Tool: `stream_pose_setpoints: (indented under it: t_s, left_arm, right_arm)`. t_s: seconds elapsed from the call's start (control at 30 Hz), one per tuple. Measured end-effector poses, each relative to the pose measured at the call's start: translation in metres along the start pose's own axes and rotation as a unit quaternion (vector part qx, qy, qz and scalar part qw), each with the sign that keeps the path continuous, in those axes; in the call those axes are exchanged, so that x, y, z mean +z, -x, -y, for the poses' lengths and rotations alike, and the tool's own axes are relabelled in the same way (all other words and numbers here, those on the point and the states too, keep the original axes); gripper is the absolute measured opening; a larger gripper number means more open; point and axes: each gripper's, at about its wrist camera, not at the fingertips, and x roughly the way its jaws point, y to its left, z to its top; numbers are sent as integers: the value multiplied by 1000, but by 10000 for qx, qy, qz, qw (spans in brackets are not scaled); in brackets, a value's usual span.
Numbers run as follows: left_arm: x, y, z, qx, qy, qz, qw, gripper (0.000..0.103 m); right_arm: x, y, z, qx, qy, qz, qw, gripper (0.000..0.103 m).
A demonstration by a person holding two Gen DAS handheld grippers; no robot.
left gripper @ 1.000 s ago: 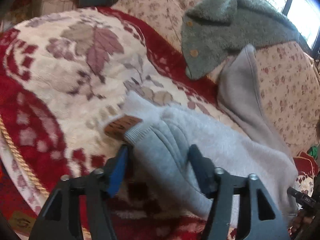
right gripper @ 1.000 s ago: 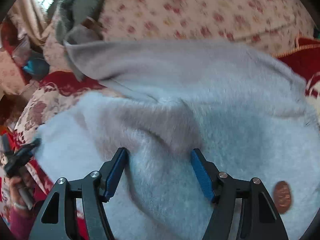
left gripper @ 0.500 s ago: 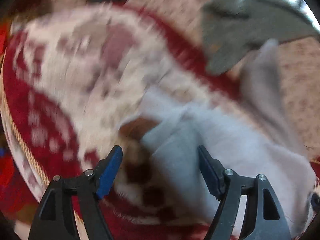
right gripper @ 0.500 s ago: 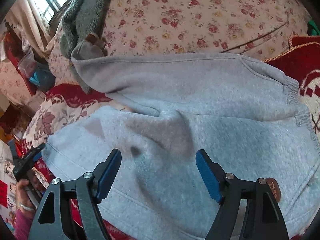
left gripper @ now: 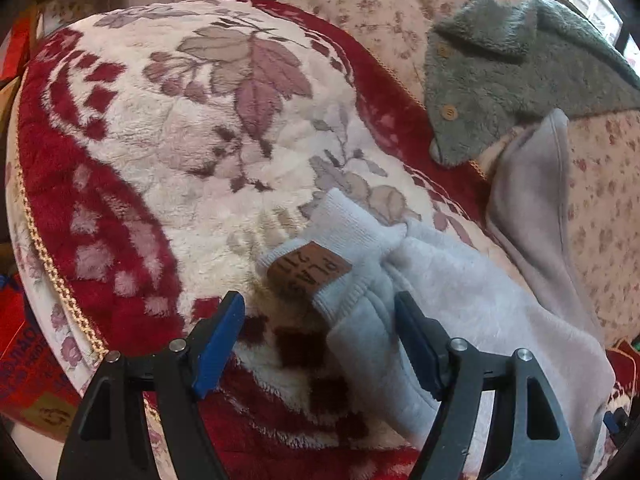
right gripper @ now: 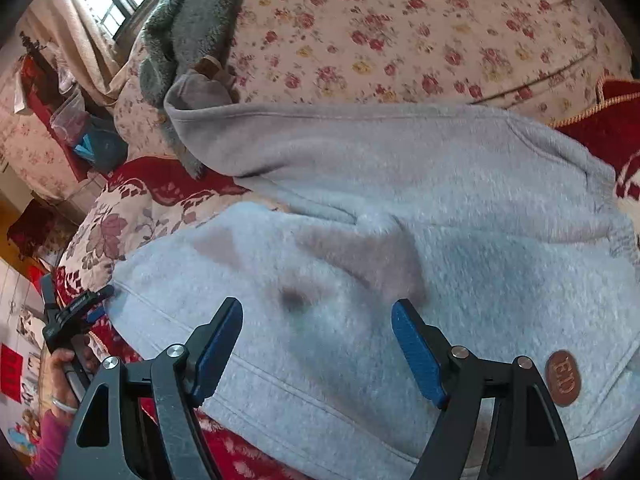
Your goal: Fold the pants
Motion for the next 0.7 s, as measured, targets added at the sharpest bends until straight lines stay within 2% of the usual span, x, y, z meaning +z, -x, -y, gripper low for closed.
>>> stream_pose_setpoints:
  t_s: [0.1,0.17,0.27,0.4,0.53,0.7]
  left_arm:
    - [3,16,19,64,-373,276,9989,75]
    - [6,27,34,-195,-531,406,9976,76]
    - [14,33,64,-643,-715,371,9947,86]
    - [26,17,114,-1072,-978,74,9894,89]
    - [41,-2,166,-1184,-1294,29,9845,90]
    - [73,-29,222,-1244,-1606,-64,9791,90]
  right_arm:
    - [12,9,2,-32,136,149,9998,84]
    - [22,13,9,-102,141,280,9995,88]
    - [38,14,22,-157,152,358,9991,91]
    - [63,5,40,-507,675,347,9958,91]
    - [96,-10,62,-1029,1359,248,9851,91]
    - [134,-43,86,-1395,2019,29,9694,91]
